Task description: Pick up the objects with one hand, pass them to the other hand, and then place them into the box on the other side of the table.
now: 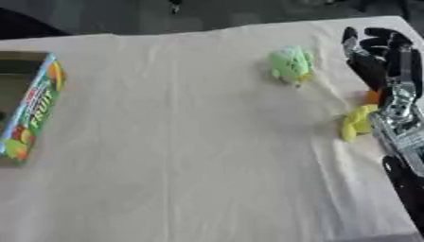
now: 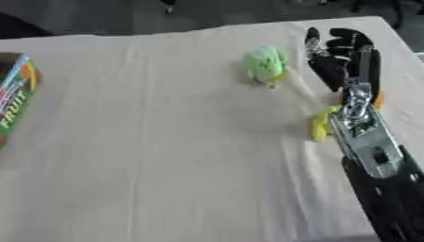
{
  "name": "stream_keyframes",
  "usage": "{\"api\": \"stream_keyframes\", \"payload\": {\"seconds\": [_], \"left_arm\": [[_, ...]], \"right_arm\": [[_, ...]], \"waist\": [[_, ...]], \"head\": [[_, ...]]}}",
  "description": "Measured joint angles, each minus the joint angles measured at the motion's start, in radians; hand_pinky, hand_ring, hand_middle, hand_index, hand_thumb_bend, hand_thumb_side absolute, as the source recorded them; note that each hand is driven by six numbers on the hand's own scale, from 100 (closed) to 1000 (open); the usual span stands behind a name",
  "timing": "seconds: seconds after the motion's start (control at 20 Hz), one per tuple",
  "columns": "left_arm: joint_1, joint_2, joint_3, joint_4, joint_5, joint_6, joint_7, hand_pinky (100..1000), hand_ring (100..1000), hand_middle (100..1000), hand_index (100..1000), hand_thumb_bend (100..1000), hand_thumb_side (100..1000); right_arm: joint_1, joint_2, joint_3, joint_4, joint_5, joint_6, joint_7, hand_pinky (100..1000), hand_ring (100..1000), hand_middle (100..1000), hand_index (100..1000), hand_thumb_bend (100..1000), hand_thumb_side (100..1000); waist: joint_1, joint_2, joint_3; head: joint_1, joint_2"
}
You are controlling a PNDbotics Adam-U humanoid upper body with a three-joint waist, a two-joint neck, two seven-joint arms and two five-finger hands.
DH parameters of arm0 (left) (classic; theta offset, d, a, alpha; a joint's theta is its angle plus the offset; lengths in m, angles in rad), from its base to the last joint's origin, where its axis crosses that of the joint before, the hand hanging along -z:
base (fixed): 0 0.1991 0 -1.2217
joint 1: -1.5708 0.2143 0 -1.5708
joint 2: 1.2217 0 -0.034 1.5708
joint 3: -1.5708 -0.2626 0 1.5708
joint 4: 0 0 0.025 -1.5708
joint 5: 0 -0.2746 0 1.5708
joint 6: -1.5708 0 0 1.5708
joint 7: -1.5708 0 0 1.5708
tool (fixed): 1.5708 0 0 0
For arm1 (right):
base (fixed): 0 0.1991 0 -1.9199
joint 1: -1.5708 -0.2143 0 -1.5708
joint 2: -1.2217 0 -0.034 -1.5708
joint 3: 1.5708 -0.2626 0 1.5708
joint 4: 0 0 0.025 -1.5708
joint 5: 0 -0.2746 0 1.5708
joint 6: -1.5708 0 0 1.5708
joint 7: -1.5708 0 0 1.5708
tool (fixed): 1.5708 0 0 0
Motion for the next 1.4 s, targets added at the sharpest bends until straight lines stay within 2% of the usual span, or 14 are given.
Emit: {"api": "stream_keyframes", "payload": {"seconds": [0.15,0.2,0.25,0.35,0.5,0.75,1.05,1.2,1.4], "left_arm": [[-0.004,0.000,0.000,0.000,0.000,0.000,0.000,596,708,650,748,499,726],[-0.006,0.001,0.000,0.000,0.000,0.000,0.000,596,708,650,748,499,726],[-0.006,0.002,0.000,0.000,0.000,0.000,0.000,596,708,650,748,498,726],[-0.006,0.009,0.000,0.000,0.000,0.000,0.000,596,709,650,748,499,726],[-0.006,0.017,0.000,0.000,0.000,0.000,0.000,596,709,650,748,499,725],[-0.003,0.029,0.001,0.000,0.000,0.000,0.001,596,709,651,748,498,727],[0.002,0.036,0.003,0.000,-0.001,0.001,0.003,596,709,651,748,497,727],[0.003,0.042,0.007,0.000,-0.002,0.000,0.005,596,709,651,748,497,727],[0.003,0.045,0.007,0.000,-0.002,0.000,0.005,596,709,651,748,497,728]], "right_arm": [[-0.009,-0.002,0.000,-0.008,0.002,0.004,0.004,692,670,577,708,361,342],[-0.013,-0.007,0.000,-0.010,0.002,0.007,0.007,694,672,579,710,357,413],[-0.016,-0.016,0.000,-0.014,0.002,0.013,0.012,694,674,581,711,366,337],[-0.019,-0.045,0.002,-0.025,-0.004,0.030,0.024,697,678,585,715,379,332],[-0.020,-0.121,0.016,-0.046,-0.037,0.080,0.050,702,687,594,722,402,327],[-0.006,-0.277,0.044,-0.095,-0.100,0.210,0.120,719,709,617,738,460,310],[0.039,-0.430,0.057,-0.159,-0.139,0.354,0.235,742,729,648,756,492,308],[0.071,-0.487,0.058,-0.177,-0.141,0.401,0.314,762,745,680,773,510,304],[0.098,-0.552,0.063,-0.188,-0.101,0.448,0.463,787,764,716,791,549,256]], "waist": [[0.000,0.000,0.000],[-0.001,0.000,-0.001],[-0.002,0.000,-0.003],[-0.007,0.000,-0.007],[-0.014,0.000,-0.011],[-0.023,0.000,-0.022],[-0.030,0.000,-0.031],[-0.032,0.000,-0.033],[-0.035,0.000,-0.035]], "head": [[0.003,0.000],[0.003,0.001],[0.003,0.001],[0.003,0.001],[0.004,0.010],[0.007,0.019],[0.003,0.024],[-0.008,0.025],[-0.016,0.026]]}}
